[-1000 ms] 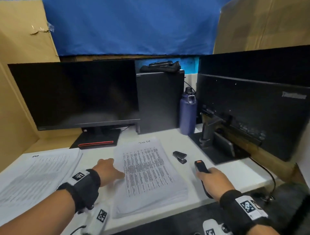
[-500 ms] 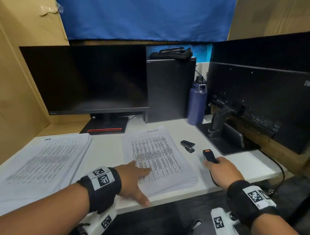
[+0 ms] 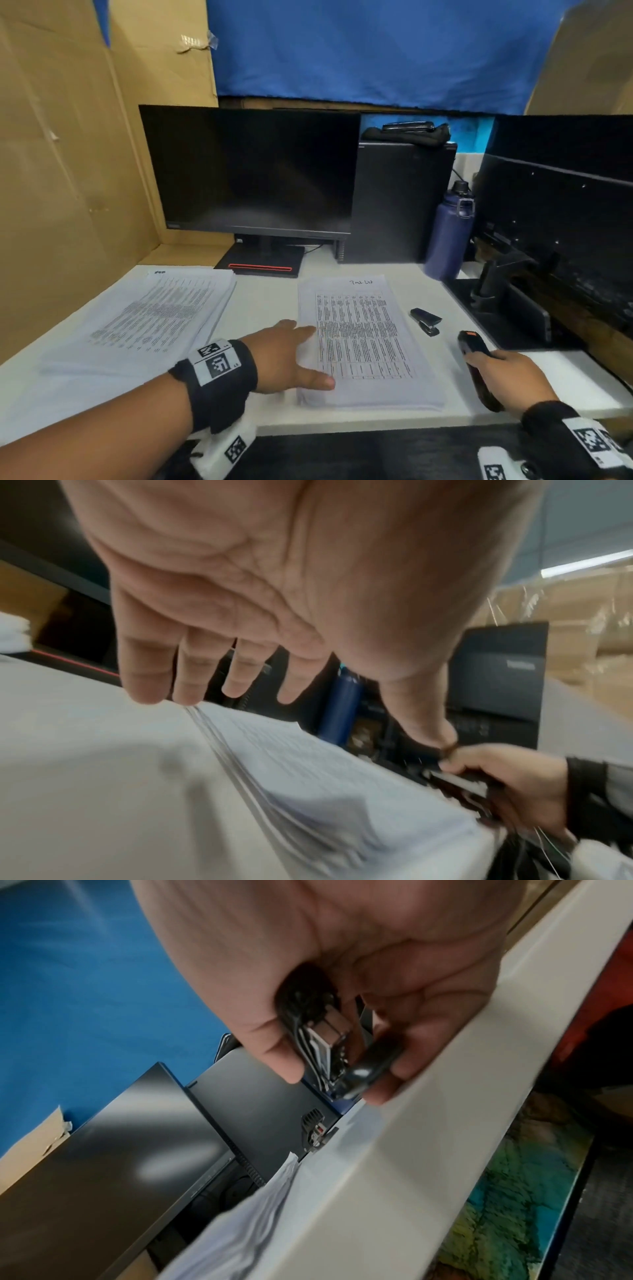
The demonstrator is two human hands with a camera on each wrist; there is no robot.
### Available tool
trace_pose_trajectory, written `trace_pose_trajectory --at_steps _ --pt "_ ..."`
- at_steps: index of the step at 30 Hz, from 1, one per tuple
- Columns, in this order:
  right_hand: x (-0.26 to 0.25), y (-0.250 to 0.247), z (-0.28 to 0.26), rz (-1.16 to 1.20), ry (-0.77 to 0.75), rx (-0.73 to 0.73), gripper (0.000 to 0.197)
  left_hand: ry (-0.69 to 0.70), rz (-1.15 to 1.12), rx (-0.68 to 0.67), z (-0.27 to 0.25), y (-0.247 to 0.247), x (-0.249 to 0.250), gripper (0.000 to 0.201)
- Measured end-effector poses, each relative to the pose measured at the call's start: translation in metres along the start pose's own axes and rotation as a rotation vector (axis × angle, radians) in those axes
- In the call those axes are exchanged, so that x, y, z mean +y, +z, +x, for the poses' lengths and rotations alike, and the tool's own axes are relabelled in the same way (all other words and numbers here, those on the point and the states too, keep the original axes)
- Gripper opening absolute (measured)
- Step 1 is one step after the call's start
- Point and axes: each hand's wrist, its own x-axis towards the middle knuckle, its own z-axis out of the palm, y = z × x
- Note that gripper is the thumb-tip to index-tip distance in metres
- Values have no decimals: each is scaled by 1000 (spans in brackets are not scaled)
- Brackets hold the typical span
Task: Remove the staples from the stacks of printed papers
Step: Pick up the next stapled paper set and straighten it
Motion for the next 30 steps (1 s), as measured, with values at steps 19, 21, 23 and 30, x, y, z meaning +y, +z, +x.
trace_pose_trajectory --at_steps 19,21,23,30 --pt "-37 19 53 -518 -158 173 68 -784 119 136 -36 -63 -274 38" --pt "-81 31 -10 -478 -220 114 60 -782 124 187 -34 -63 -278 34" --pt "-99 45 -42 -437 -297 48 58 -772 83 228 -34 -66 -279 26" --pt "-126 107 -88 -322 -514 -96 46 -698 -171 500 -50 -61 -298 32"
